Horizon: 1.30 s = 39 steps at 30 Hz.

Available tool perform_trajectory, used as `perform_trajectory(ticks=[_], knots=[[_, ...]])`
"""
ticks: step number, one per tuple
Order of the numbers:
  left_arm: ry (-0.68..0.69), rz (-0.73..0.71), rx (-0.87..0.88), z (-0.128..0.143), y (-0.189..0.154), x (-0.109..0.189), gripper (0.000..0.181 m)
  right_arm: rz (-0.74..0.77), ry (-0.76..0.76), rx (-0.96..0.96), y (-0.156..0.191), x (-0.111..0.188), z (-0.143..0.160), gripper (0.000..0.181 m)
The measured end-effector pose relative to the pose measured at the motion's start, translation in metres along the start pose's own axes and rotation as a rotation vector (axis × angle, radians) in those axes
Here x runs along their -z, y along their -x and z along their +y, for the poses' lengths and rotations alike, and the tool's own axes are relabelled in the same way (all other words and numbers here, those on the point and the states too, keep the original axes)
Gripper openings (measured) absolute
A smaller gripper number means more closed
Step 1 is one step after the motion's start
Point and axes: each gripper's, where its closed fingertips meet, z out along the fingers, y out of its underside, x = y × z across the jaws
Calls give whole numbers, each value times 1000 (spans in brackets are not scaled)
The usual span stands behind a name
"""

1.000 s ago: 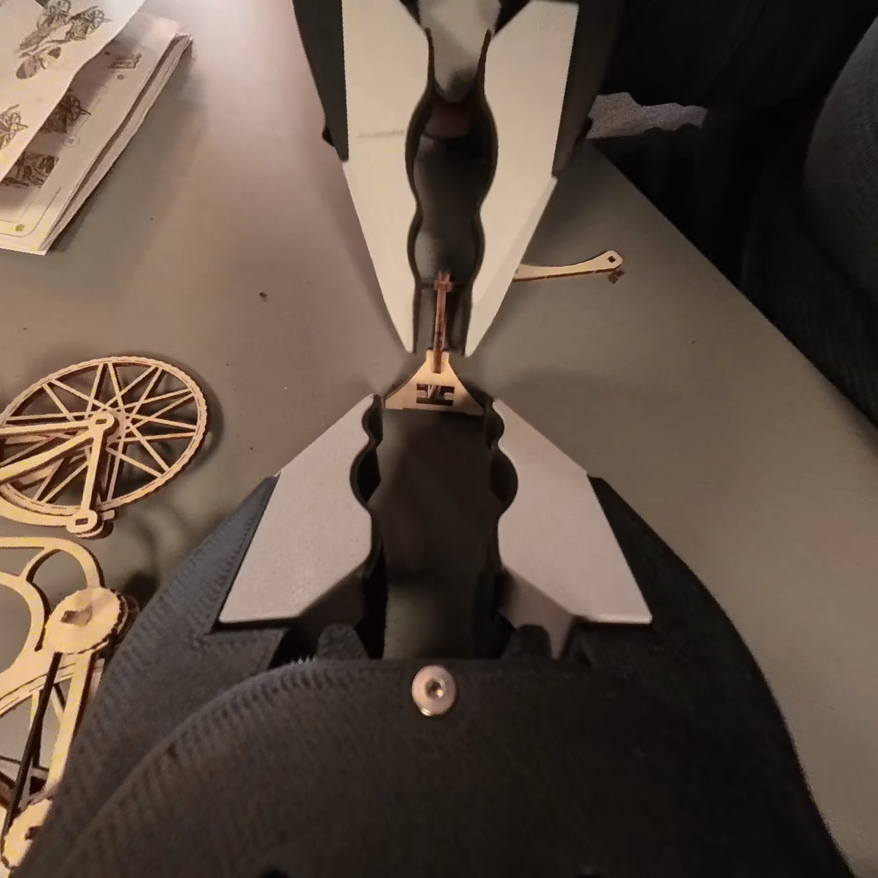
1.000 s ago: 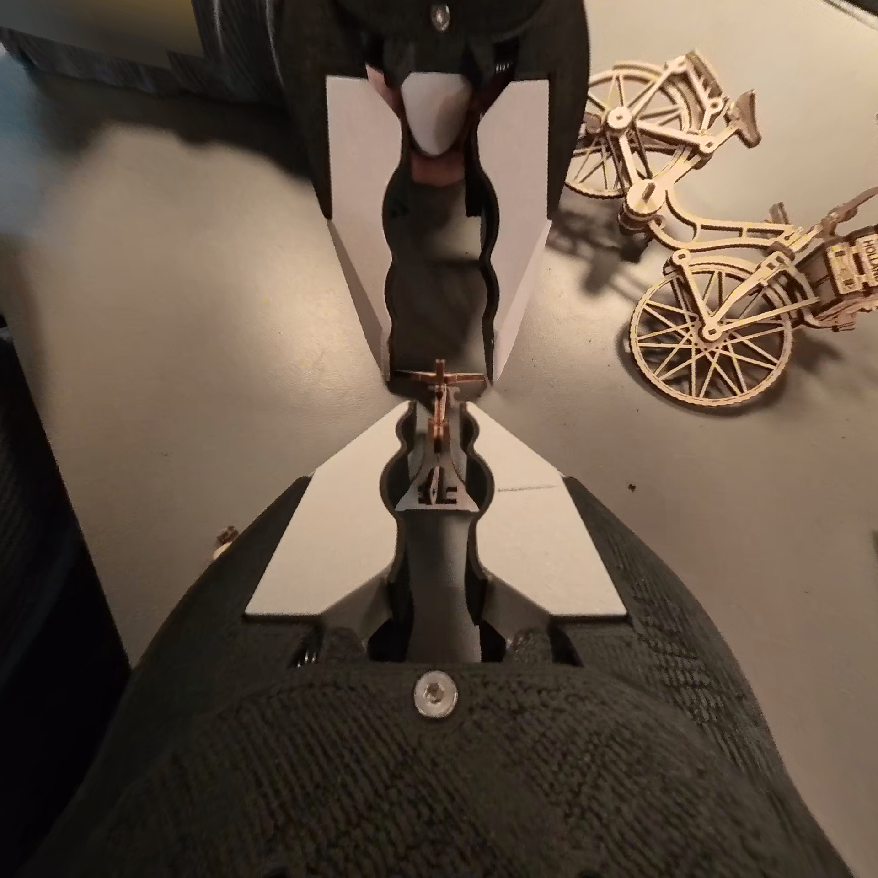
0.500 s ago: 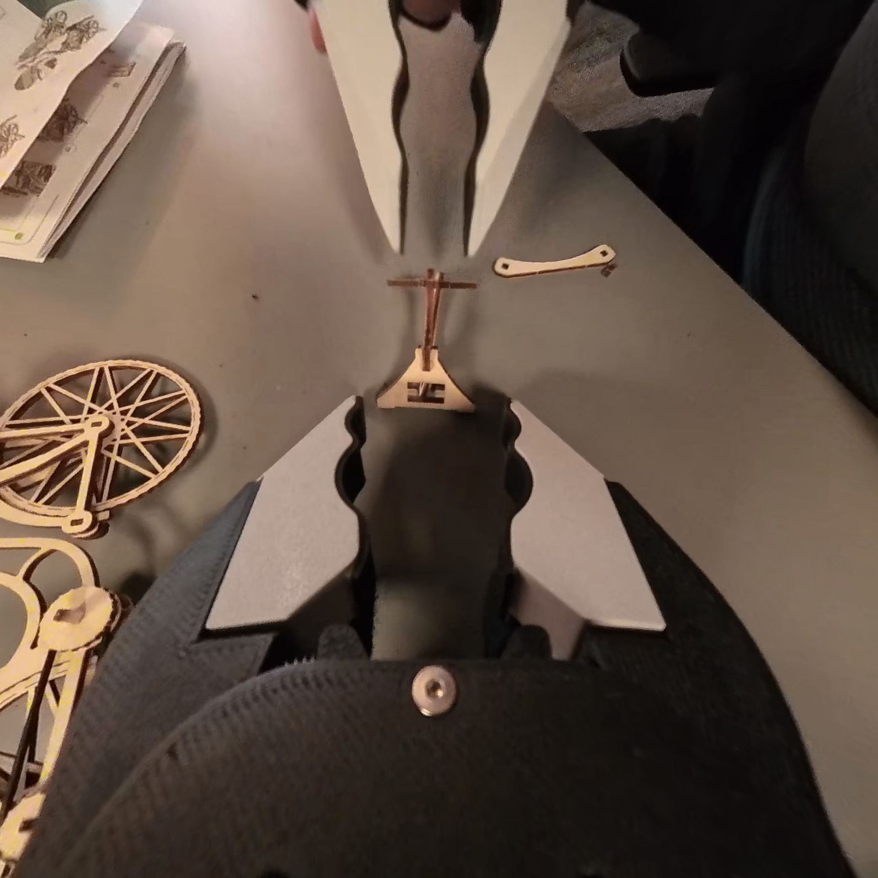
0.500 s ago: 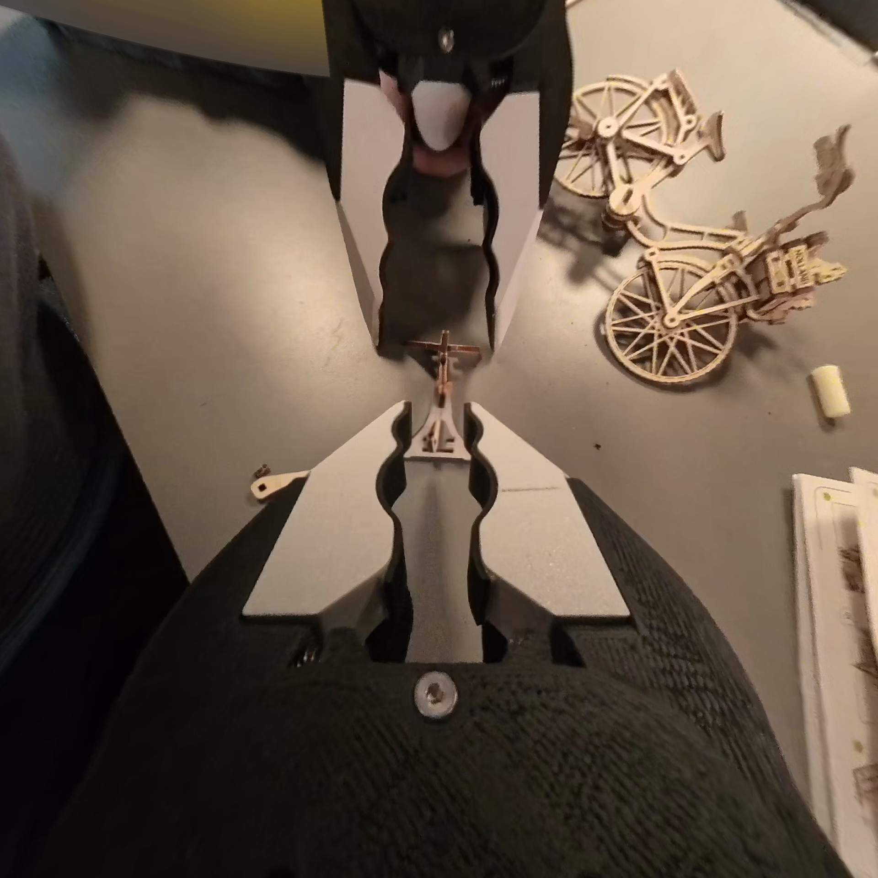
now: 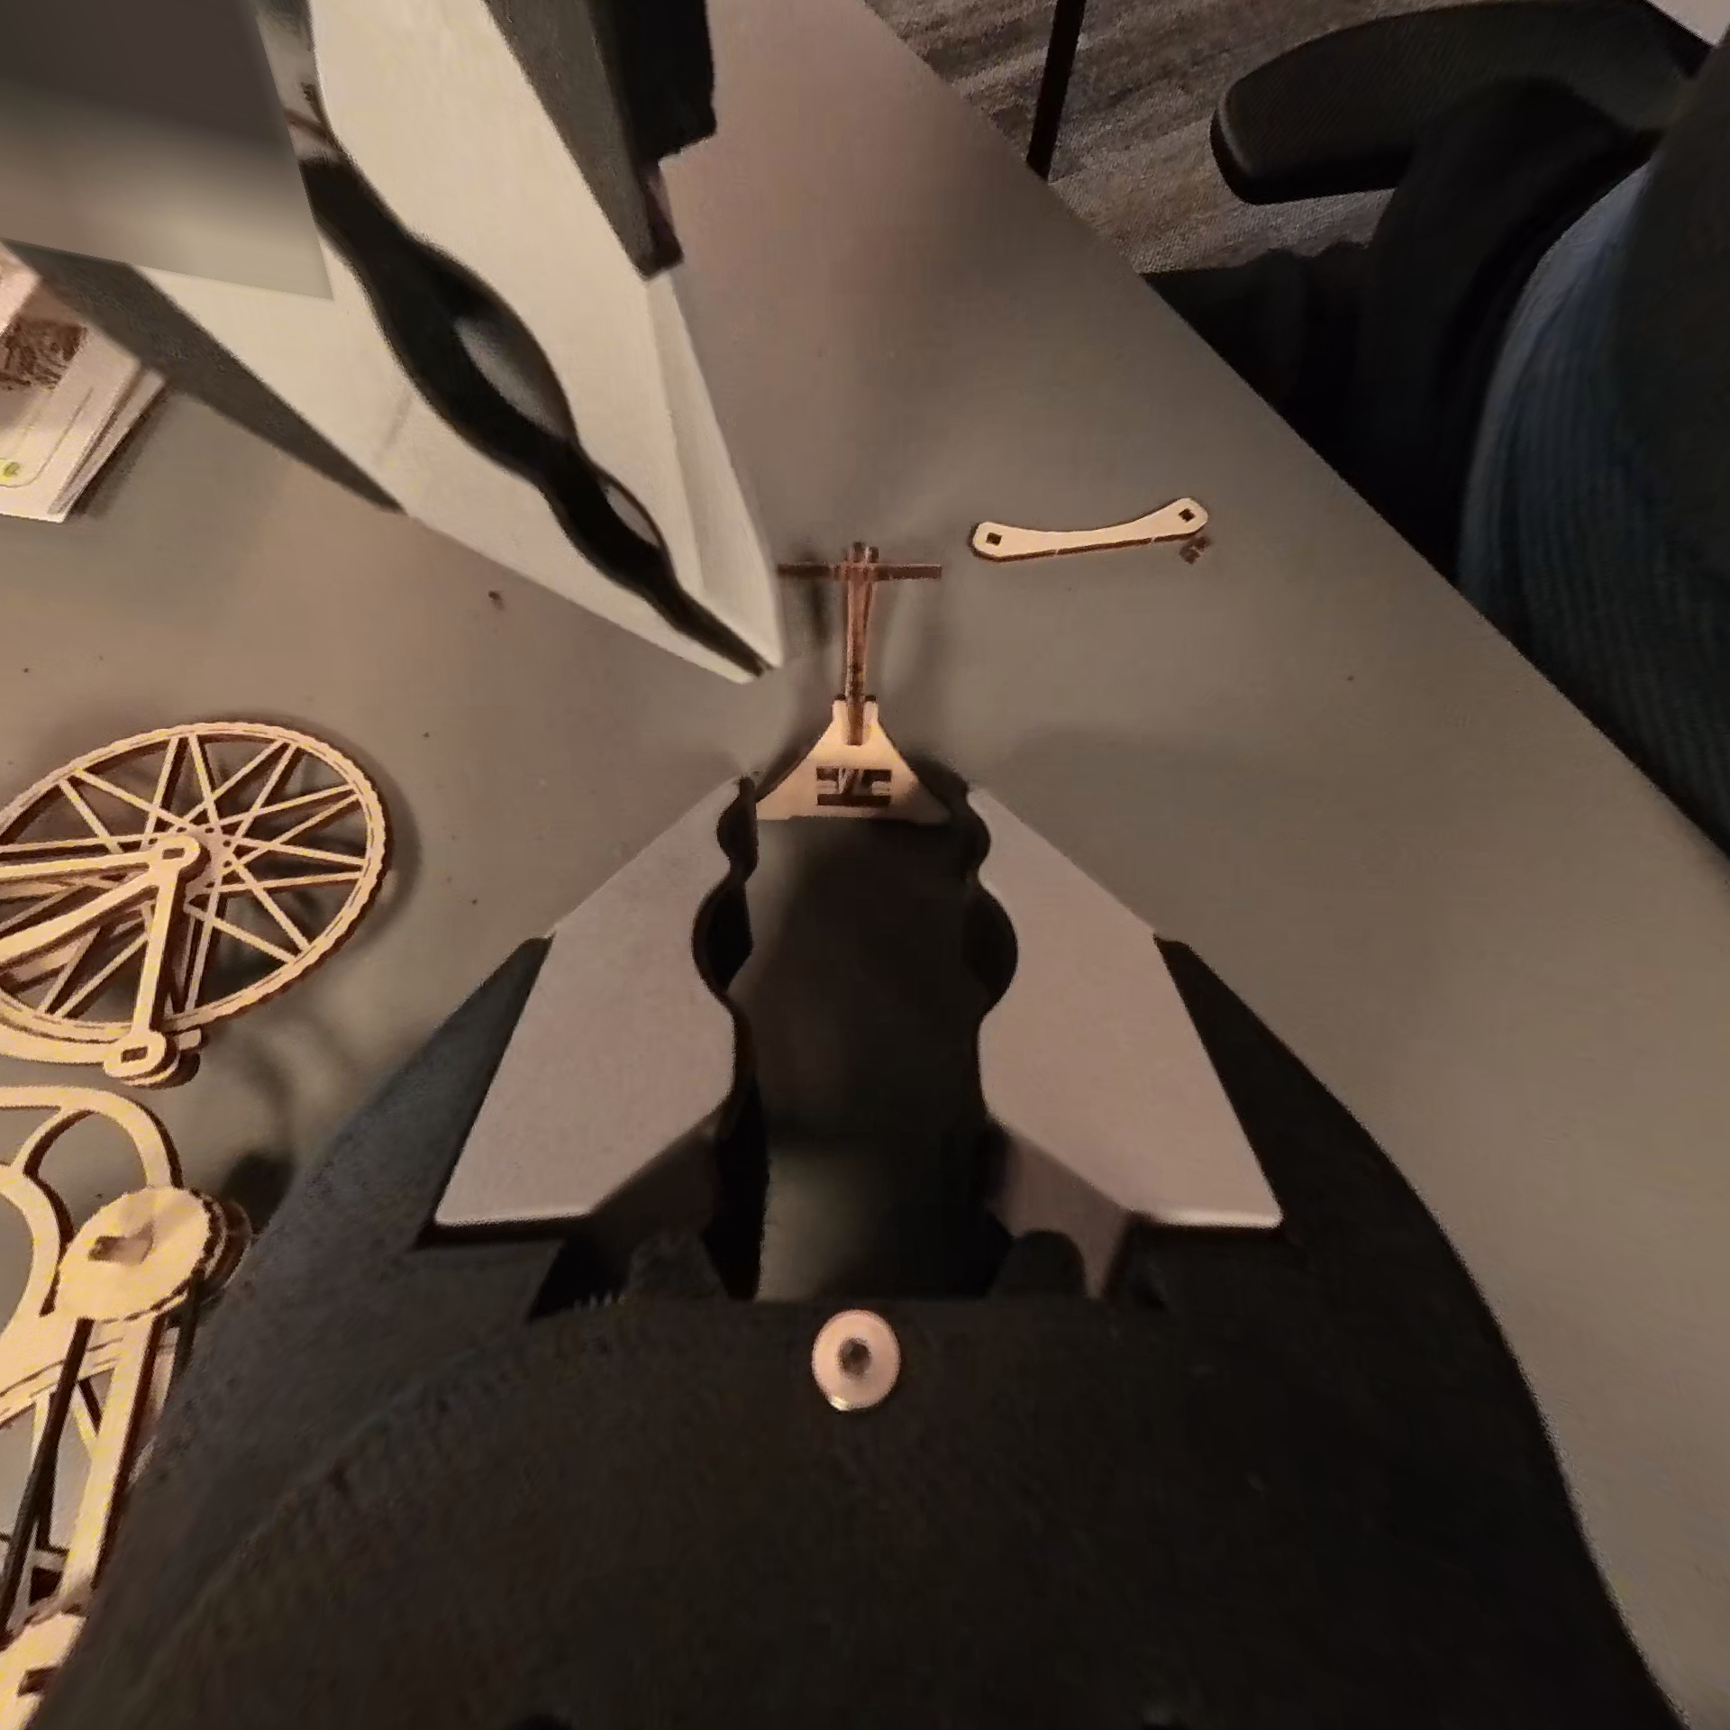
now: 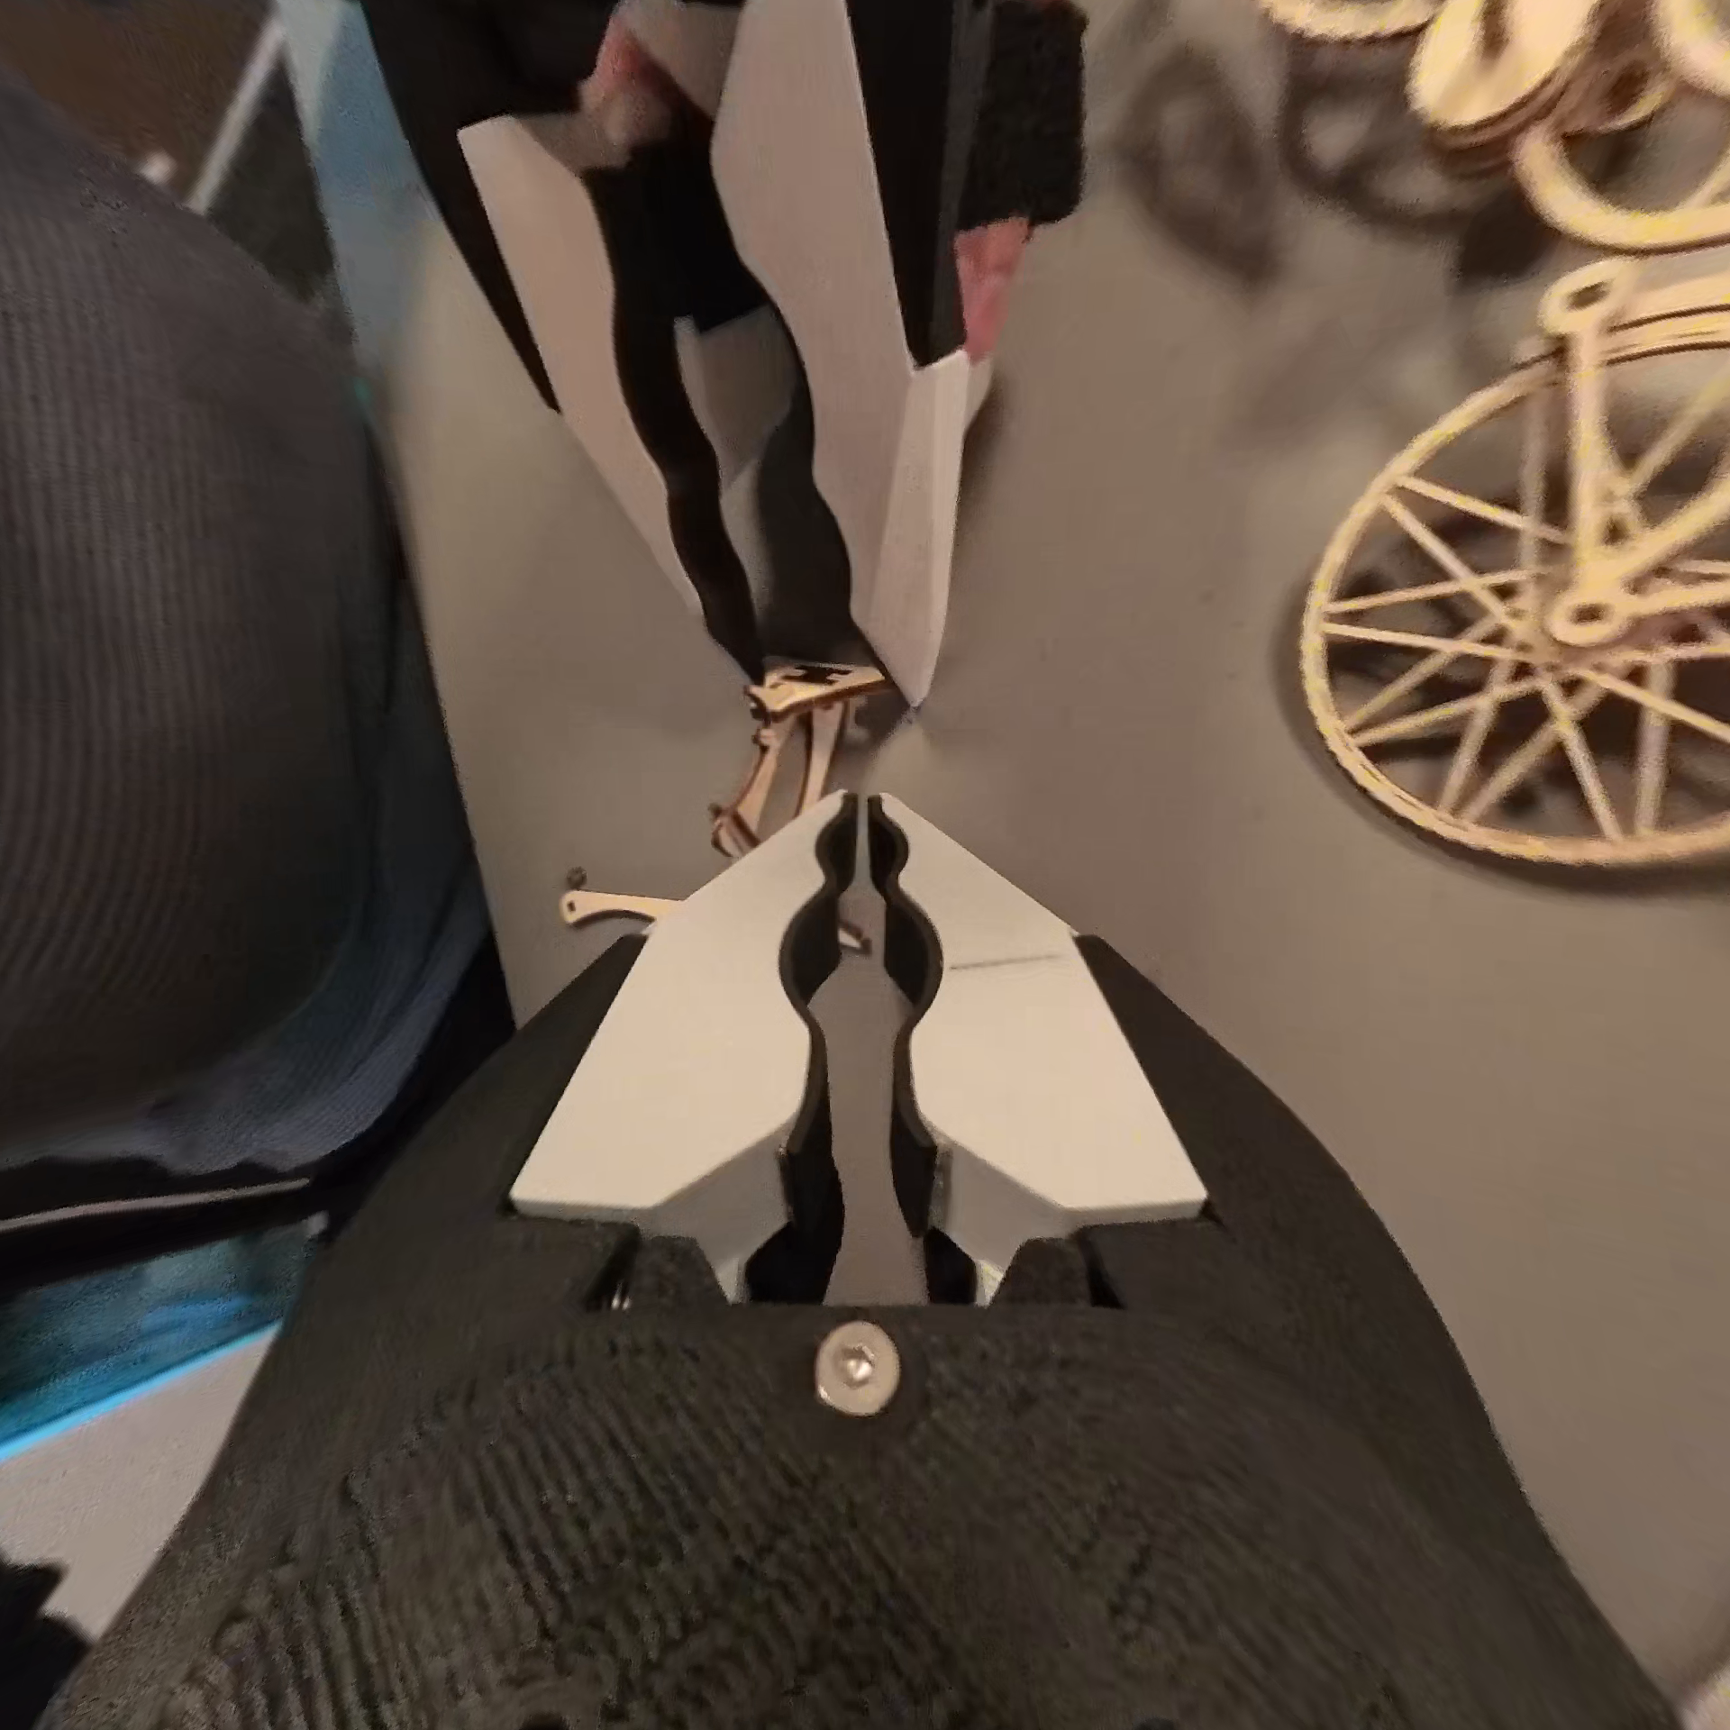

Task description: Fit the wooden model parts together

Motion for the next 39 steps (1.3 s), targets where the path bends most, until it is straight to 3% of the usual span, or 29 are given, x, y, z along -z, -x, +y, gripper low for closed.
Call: perform_trajectory(ticks=[7, 16, 24, 27, 31, 35, 39], knots=[[0, 2, 1, 0, 0, 0, 41, -171, 85, -15, 9, -12, 3, 6], [0, 0, 0, 0, 0, 0, 41, -225, 164, -1, 10, -13, 3, 4], [0, -3, 2, 0, 0, 0, 41, -223, 117, -17, 9, -9, 4, 5], [0, -3, 1, 0, 0, 0, 41, -169, -19, 1, 7, 7, 2, 18], [0, -3, 1, 0, 0, 0, 41, -34, -261, 45, 12, 25, 2, 50], [0, -3, 2, -1, 0, 0, 41, 239, -345, 161, 17, 18, 16, 50], [0, -3, 2, -1, 0, 0, 41, 415, -394, 199, 16, 9, 19, 49]])
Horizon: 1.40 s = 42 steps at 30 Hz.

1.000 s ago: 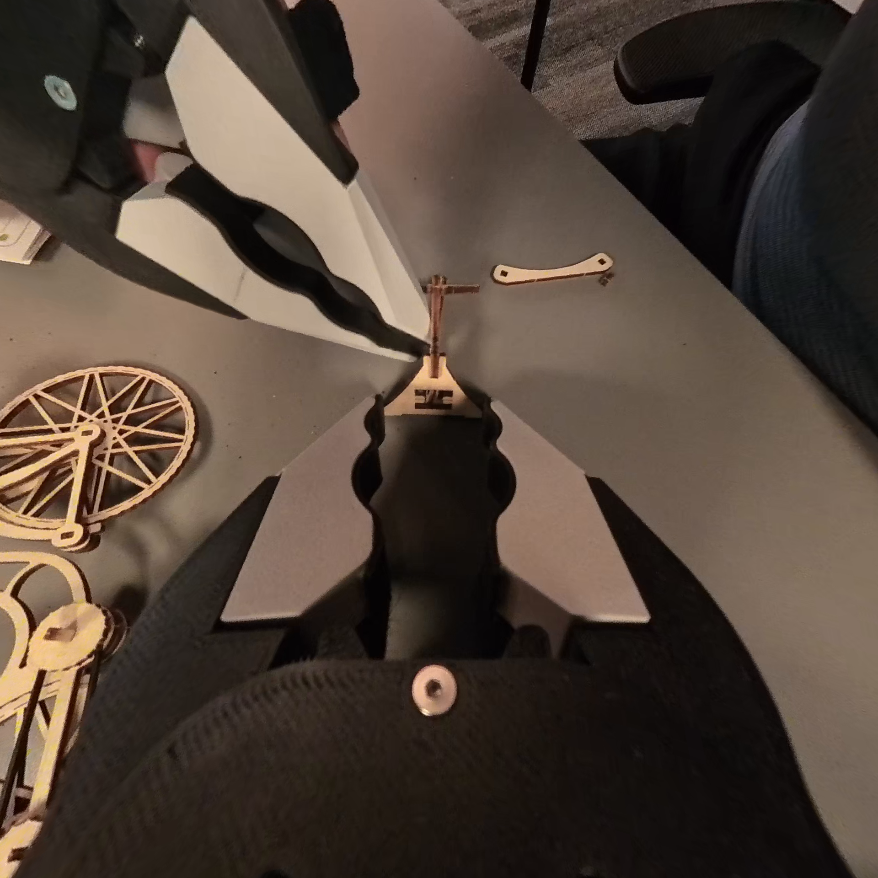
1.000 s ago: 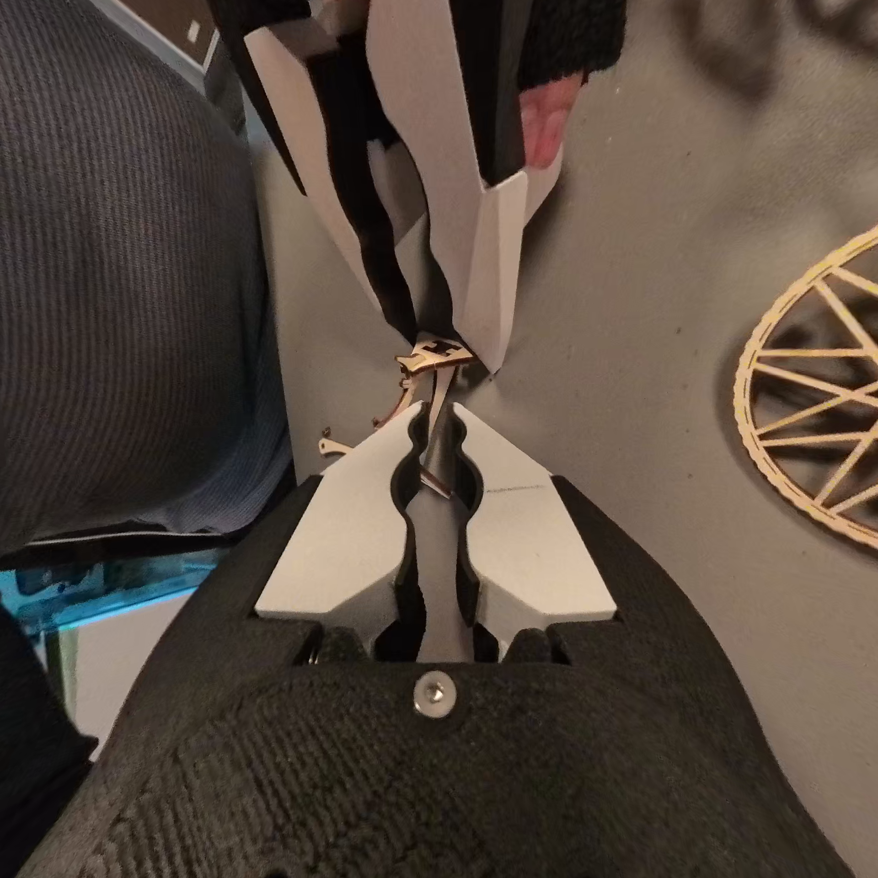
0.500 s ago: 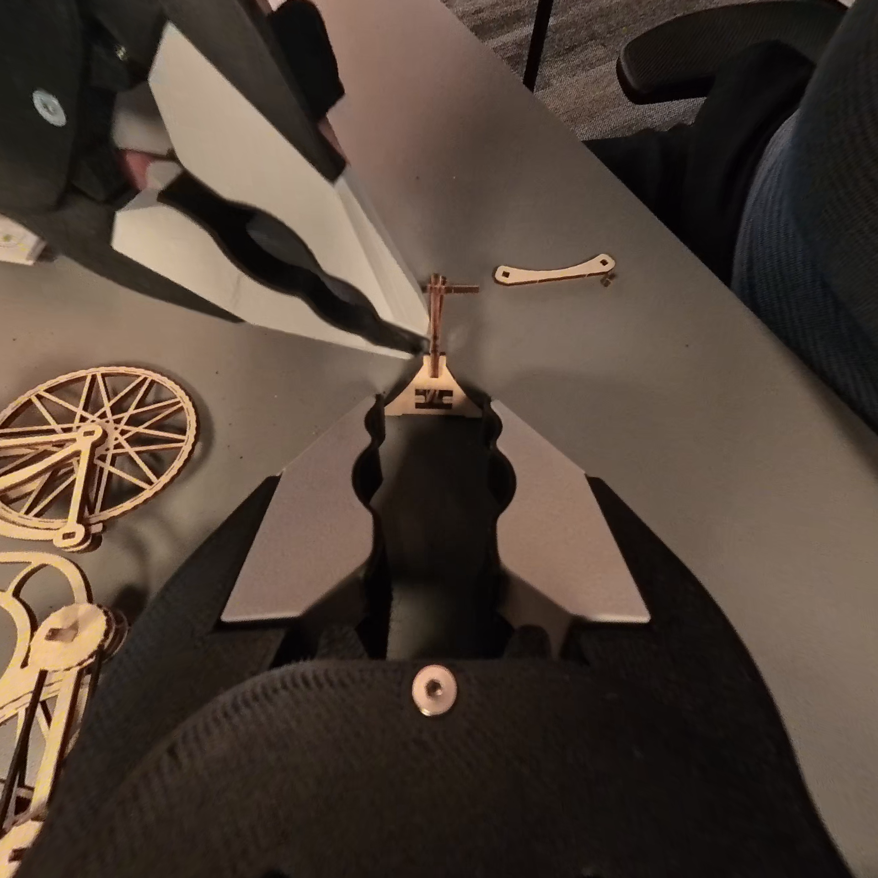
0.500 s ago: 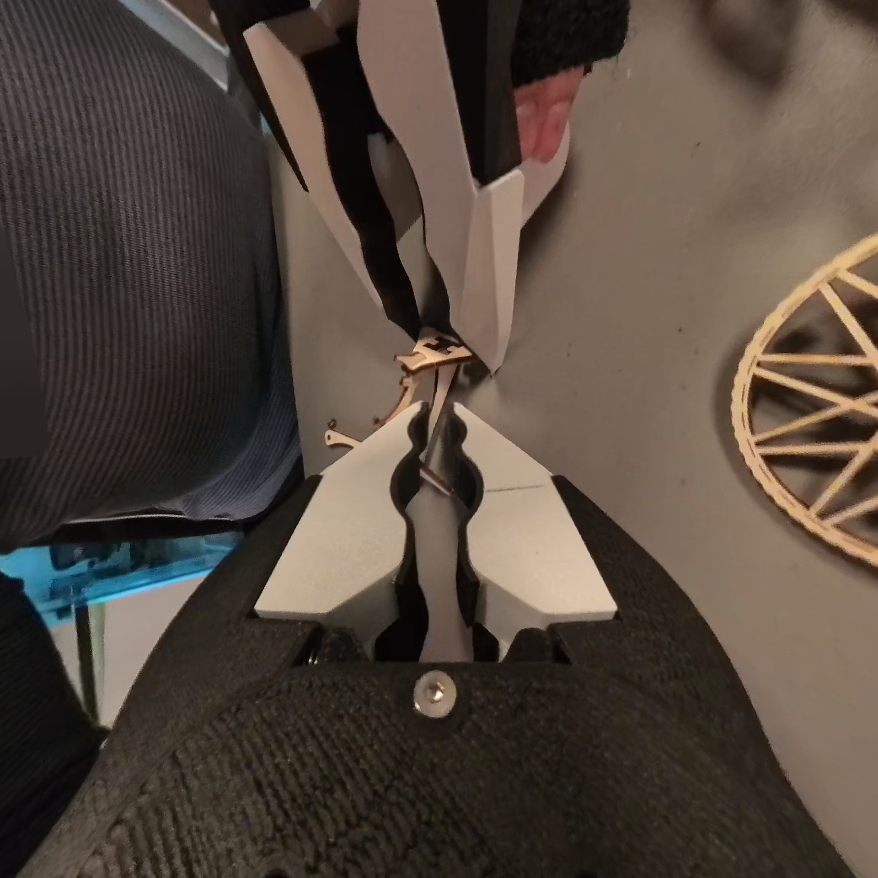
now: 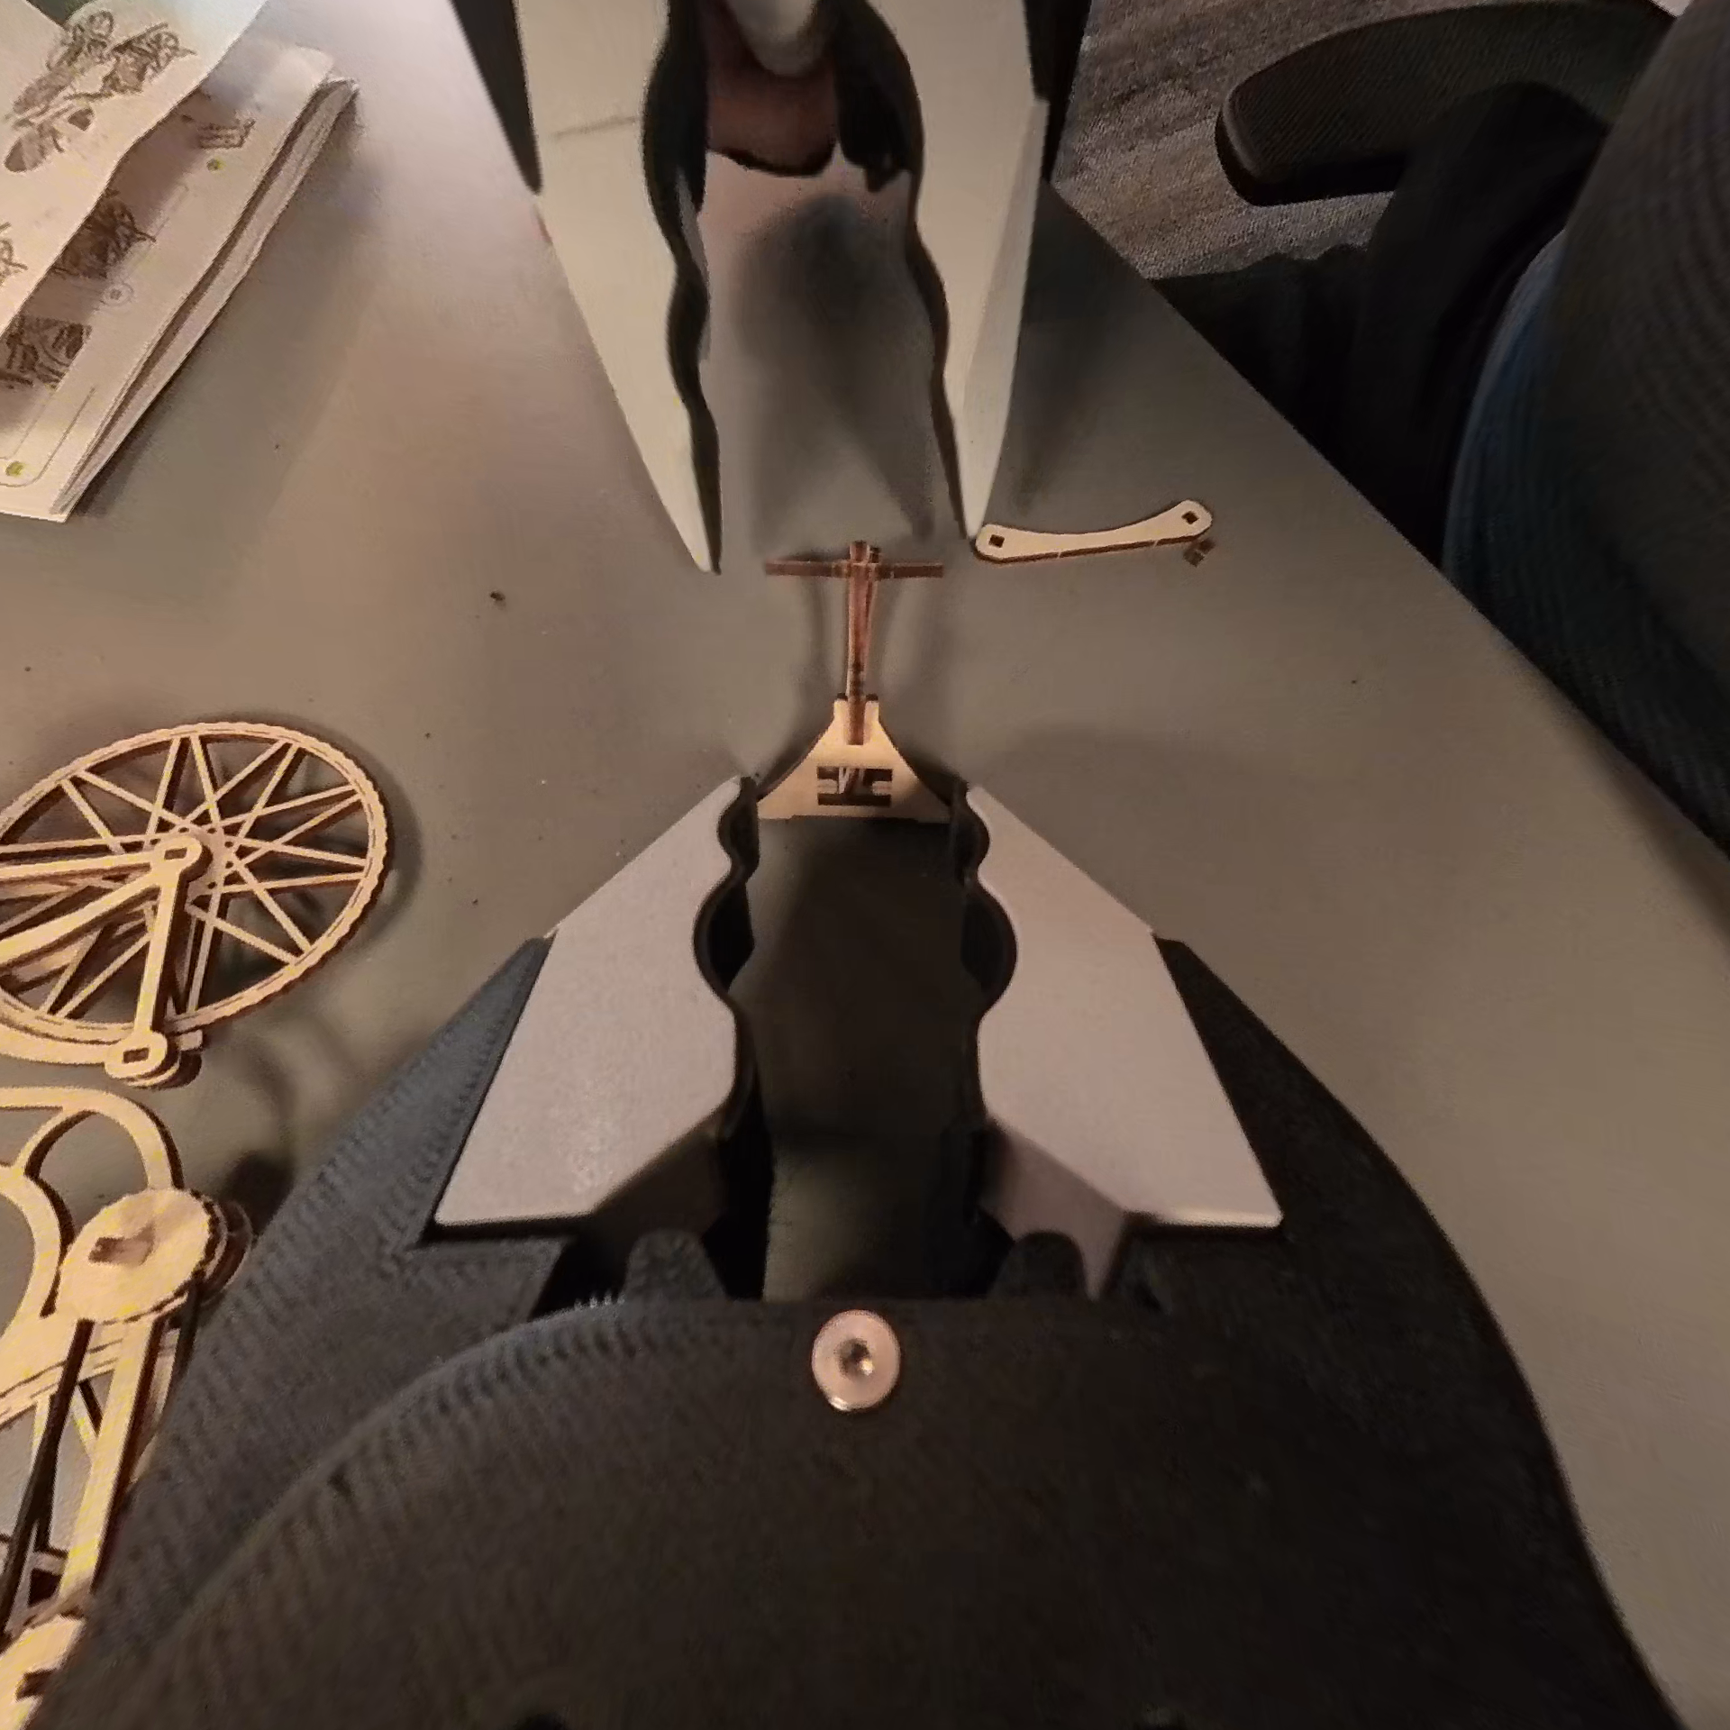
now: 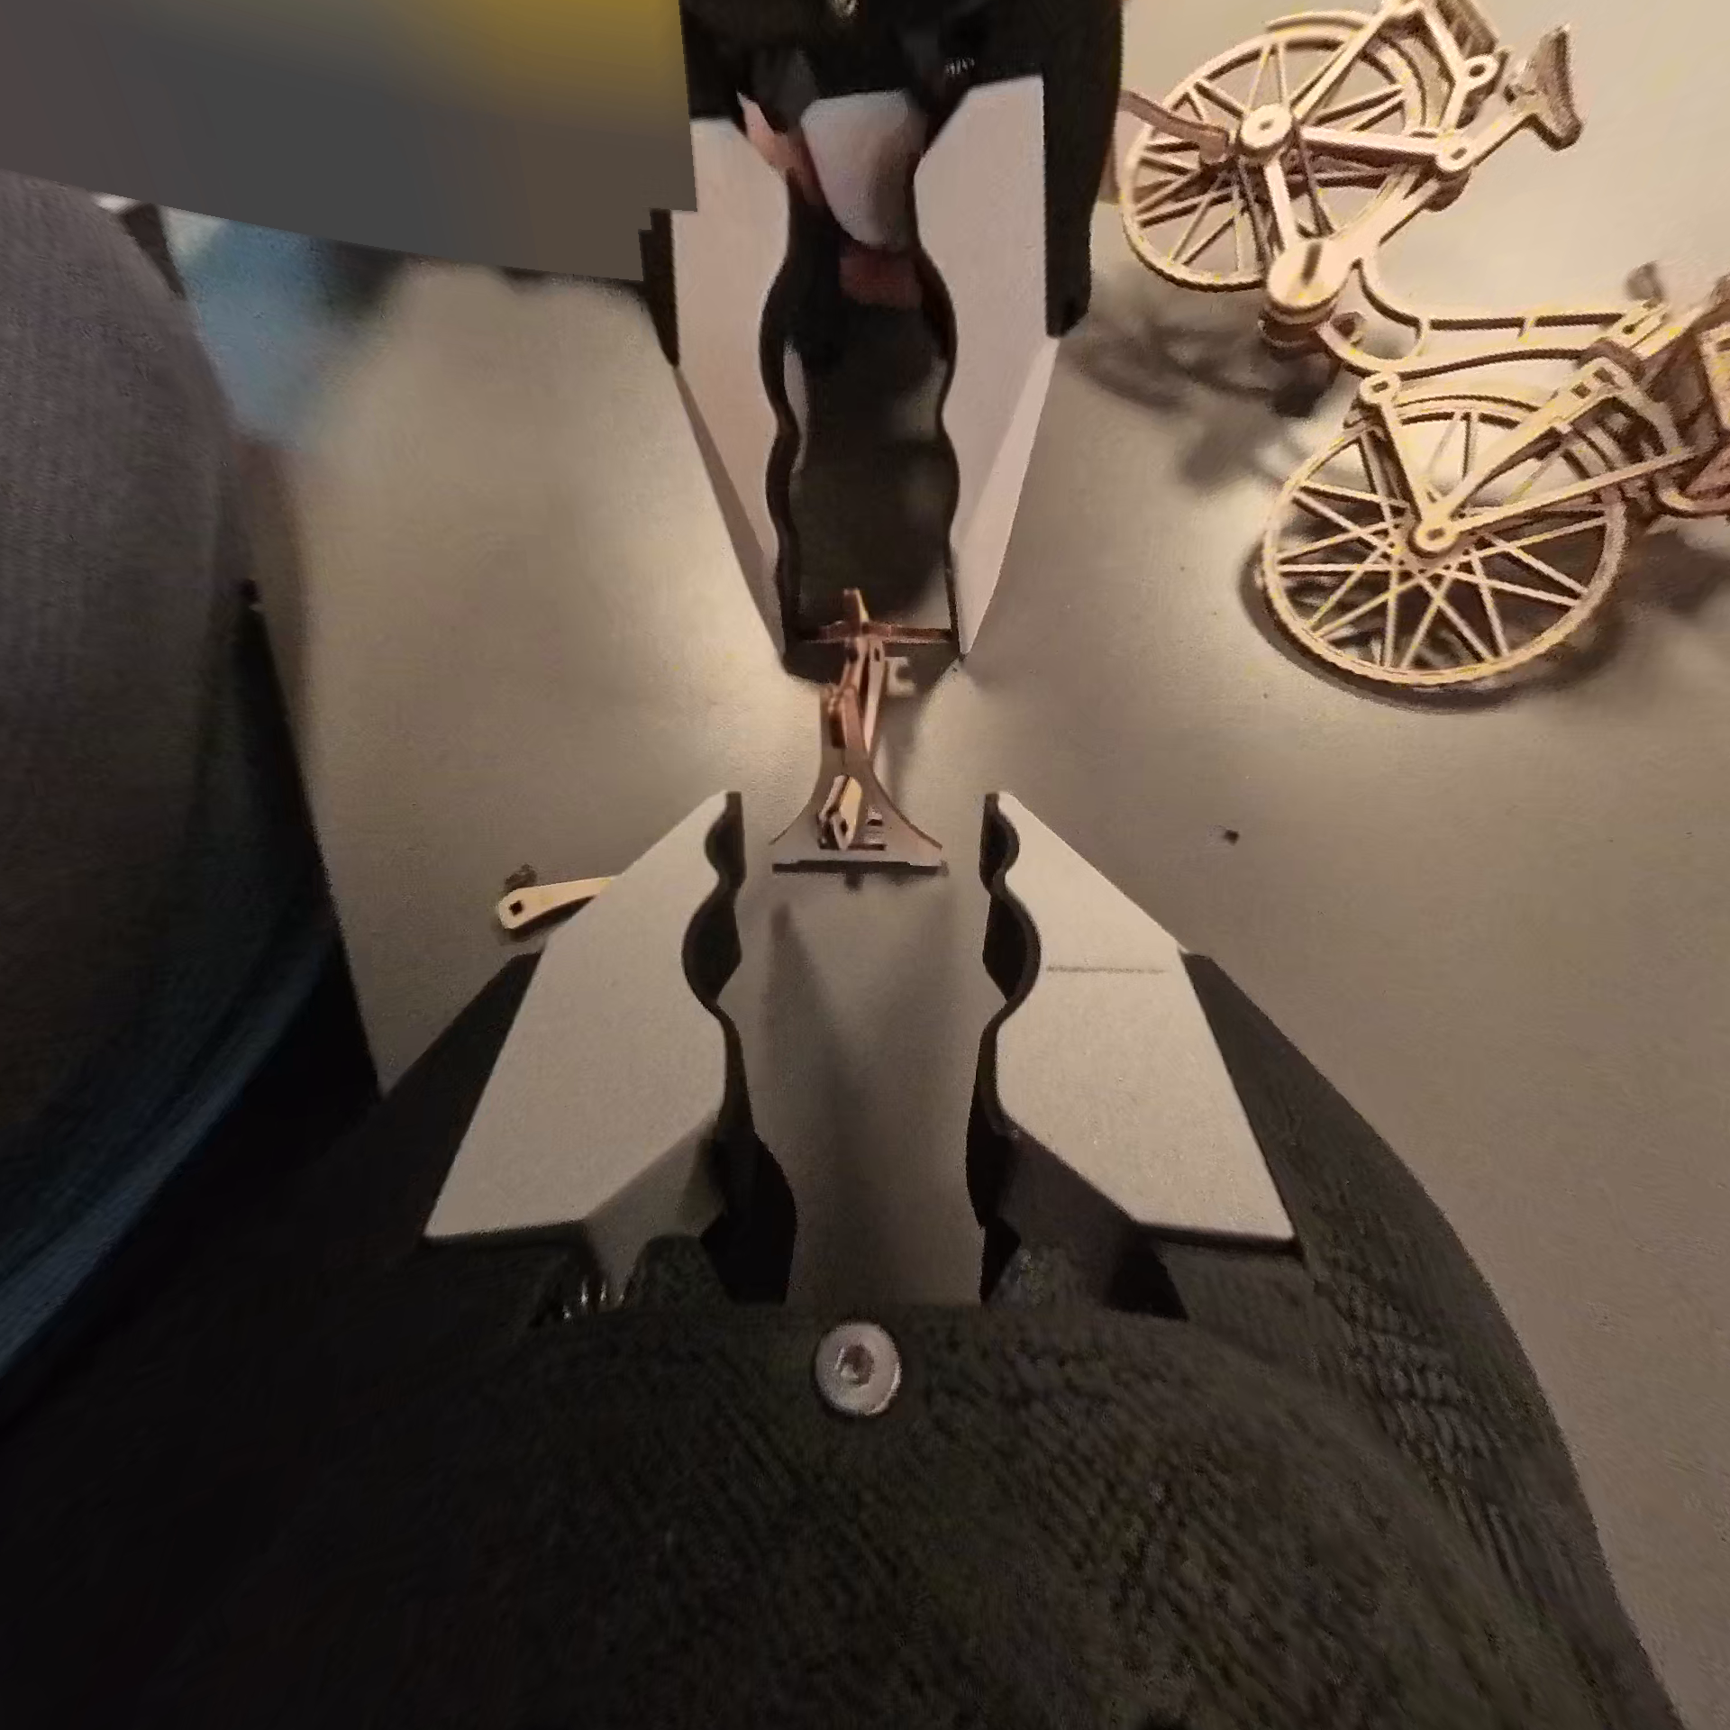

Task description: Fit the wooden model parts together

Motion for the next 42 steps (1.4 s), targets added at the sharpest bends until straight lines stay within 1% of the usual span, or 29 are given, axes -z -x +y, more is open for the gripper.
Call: perform_trajectory(ticks=[3, 7, 8, 9, 28, 33, 39, 42], knots=[[0, -1, -1, 0, 0, 0, 41, 35, 44, 18, 1, -6, 8, 47], [0, -2, -3, 0, 0, 0, 41, 31, 30, 7, 1, -8, 8, 41], [0, -2, -3, 0, 0, 0, 41, 30, 31, 8, 2, -8, 8, 34], [0, 0, -2, 0, 0, 0, 41, 30, 32, 14, 2, -9, 8, 32], [0, 1, 13, -2, 0, -3, 41, 31, 30, 13, 3, -10, 7, 31], [1, 6, 16, -4, 0, -6, 41, 14, 30, 2, 4, -10, 7, 27], [1, 3, 13, -4, 0, -6, 41, -71, -19, -63, 7, -3, 1, 38], [1, 3, 14, -4, 0, -6, 41, -33, 0, -33, 7, -2, -1, 42]])
